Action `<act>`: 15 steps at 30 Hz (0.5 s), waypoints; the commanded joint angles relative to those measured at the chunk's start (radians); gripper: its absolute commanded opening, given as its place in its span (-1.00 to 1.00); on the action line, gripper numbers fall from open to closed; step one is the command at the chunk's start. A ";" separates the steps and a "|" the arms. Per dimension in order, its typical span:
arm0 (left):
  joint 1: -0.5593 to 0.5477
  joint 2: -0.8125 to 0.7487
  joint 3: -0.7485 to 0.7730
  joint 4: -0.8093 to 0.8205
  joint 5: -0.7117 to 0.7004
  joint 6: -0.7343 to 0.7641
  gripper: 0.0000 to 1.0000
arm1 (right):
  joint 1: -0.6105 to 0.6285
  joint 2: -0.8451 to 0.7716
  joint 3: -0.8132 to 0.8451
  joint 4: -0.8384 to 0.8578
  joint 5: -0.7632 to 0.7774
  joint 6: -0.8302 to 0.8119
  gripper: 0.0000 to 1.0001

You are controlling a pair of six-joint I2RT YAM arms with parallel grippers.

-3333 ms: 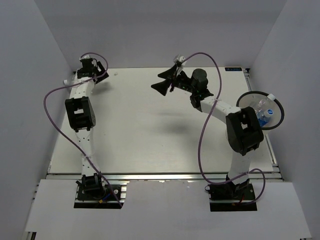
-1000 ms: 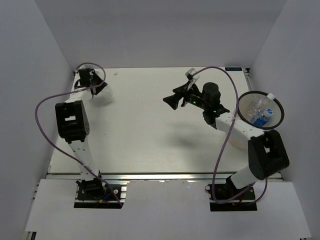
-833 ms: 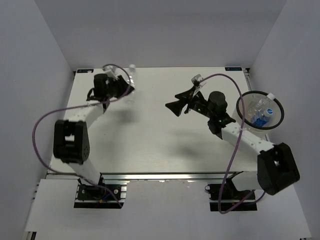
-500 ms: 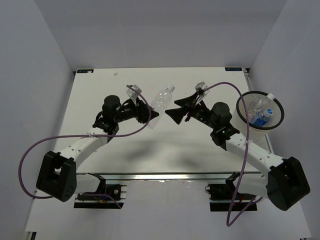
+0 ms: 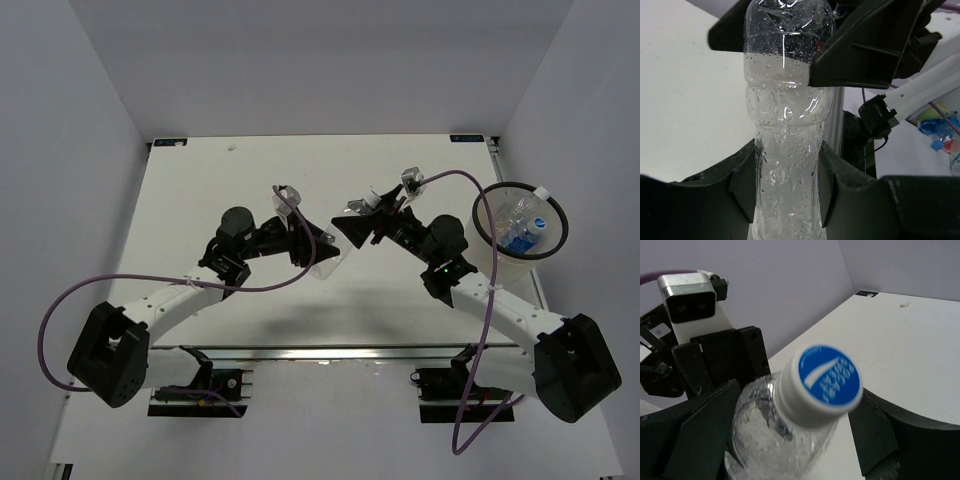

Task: Put the plastic bottles in the bin

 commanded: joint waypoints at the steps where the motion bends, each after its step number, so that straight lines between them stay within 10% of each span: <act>1: -0.037 0.011 0.037 0.040 0.045 -0.004 -0.99 | 0.000 0.018 -0.003 0.116 -0.007 0.049 0.79; 4: -0.039 0.014 0.040 0.060 0.040 -0.021 -0.65 | 0.001 0.015 -0.010 0.124 0.005 0.043 0.37; 5: -0.039 0.011 0.048 0.034 0.036 -0.005 0.44 | 0.001 0.010 -0.011 0.119 0.013 0.027 0.14; 6: -0.039 0.006 0.054 0.014 0.027 0.005 0.96 | 0.001 -0.005 -0.010 0.078 0.045 0.017 -0.29; 15: -0.037 -0.107 0.161 -0.348 -0.424 0.172 0.96 | -0.005 -0.168 0.096 -0.310 0.473 -0.240 -0.79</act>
